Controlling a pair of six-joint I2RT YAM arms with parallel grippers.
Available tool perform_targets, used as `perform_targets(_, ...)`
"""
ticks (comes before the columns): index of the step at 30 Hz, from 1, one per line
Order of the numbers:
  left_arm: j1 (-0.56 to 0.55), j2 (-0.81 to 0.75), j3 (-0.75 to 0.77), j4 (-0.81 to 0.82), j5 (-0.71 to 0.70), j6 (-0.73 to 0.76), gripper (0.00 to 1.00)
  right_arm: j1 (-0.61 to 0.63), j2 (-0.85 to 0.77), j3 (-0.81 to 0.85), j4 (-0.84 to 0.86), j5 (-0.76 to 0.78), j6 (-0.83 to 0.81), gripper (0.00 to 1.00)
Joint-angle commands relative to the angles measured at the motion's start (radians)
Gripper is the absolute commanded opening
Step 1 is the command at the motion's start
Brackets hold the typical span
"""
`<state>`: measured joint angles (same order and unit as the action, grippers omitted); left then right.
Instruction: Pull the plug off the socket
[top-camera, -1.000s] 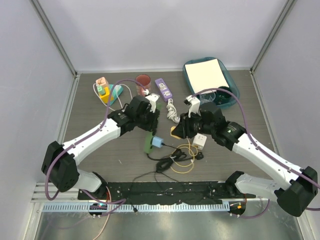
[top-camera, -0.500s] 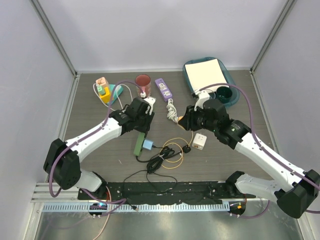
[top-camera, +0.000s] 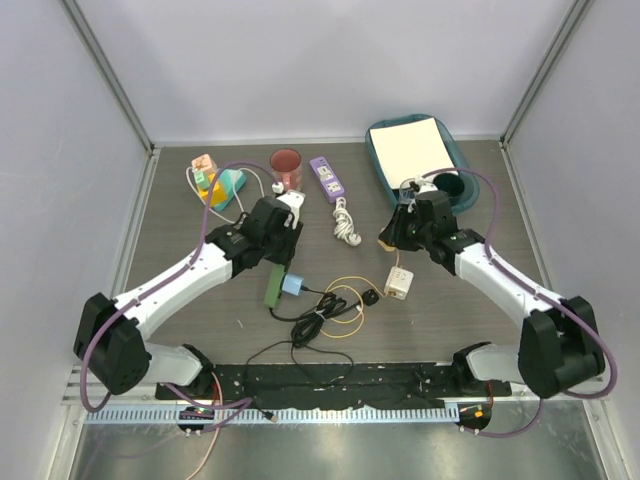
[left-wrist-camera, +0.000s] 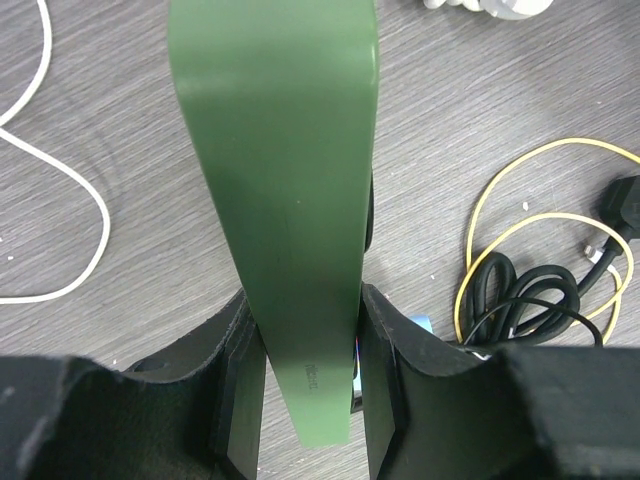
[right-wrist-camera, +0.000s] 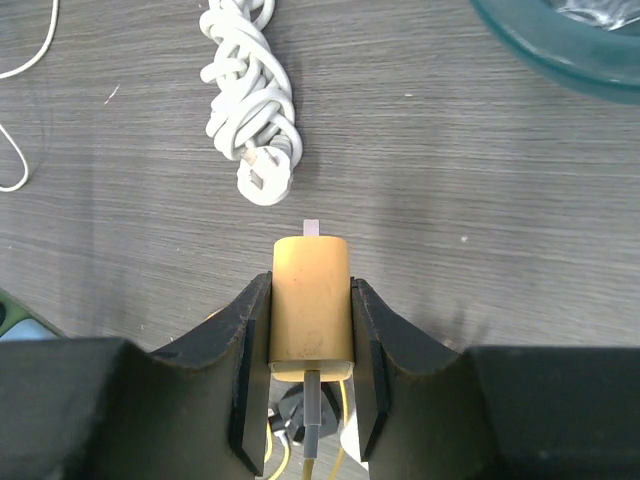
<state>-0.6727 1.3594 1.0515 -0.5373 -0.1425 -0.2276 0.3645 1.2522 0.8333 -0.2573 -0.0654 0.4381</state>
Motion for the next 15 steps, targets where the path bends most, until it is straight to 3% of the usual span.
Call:
perform_targets(1,0.002,-0.106,-0.022,0.068,-0.054,0.028,0.00,-0.016,0.108,-0.010,0.274,-0.115,0.060,0.04)
perform_targets(10,0.002,-0.152,-0.028,0.082,0.030,0.019,0.00,-0.036,0.308,-0.031,0.385,-0.125,0.047,0.16)
perform_targets(13,0.002,-0.155,-0.028,0.079,0.043,0.019,0.00,-0.039,0.312,-0.054,0.398,-0.117,0.040,0.28)
perform_targets(15,0.002,-0.160,-0.028,0.079,0.052,0.017,0.00,-0.039,0.316,-0.060,0.394,-0.117,0.040,0.45)
